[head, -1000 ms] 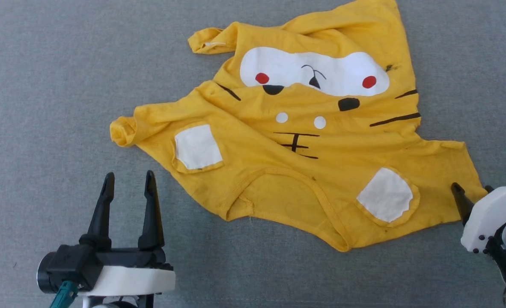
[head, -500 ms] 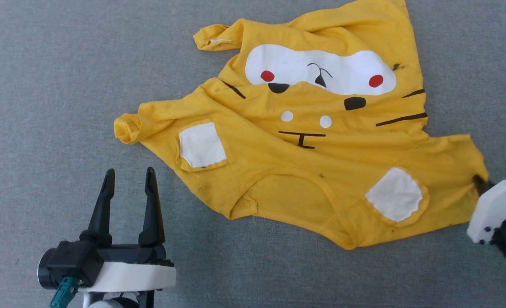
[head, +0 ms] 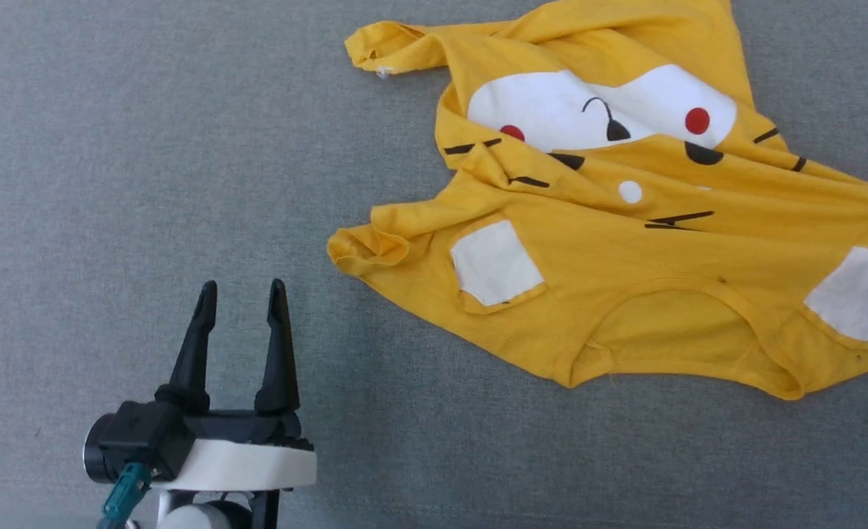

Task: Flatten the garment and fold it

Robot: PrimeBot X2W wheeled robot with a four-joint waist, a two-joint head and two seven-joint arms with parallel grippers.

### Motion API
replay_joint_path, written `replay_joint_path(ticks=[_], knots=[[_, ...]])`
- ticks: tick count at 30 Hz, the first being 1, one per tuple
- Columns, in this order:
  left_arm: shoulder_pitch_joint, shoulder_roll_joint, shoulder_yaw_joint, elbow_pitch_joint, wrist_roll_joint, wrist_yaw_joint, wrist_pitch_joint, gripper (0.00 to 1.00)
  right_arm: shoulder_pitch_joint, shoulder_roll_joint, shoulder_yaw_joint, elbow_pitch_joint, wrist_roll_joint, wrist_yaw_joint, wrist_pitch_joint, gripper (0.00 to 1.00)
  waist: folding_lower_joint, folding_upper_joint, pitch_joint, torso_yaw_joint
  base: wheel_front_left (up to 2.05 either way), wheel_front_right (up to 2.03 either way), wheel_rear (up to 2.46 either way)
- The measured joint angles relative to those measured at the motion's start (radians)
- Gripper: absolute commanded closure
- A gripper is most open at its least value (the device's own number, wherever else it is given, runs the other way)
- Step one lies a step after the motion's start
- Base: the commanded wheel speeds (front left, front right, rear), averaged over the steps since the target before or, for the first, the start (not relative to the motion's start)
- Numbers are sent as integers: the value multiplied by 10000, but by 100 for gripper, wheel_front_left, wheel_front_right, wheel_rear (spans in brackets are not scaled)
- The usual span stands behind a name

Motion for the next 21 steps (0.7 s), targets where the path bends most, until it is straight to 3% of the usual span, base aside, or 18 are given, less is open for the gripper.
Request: replay_joint_path(ticks=[4,8,16,21], knots=[[-6,-2,-35,54,-8,8,0,0,-300,284,86,282,-69,0,-520,0,0,0,-29,94,0,0,0],[2,-2,-63,127,-12,31,0,0,-547,535,970,-437,332,0,-382,0,0,0,-209,73,0,0,0],[57,-6,-113,198,-12,31,0,0,-291,704,4080,-3206,2443,-8,1390,0,-2,0,-648,27,0,0,0],[103,-6,-151,207,-12,29,0,0,411,568,6036,-3638,3191,-4,2075,0,-2,0,-801,129,0,0,0]])
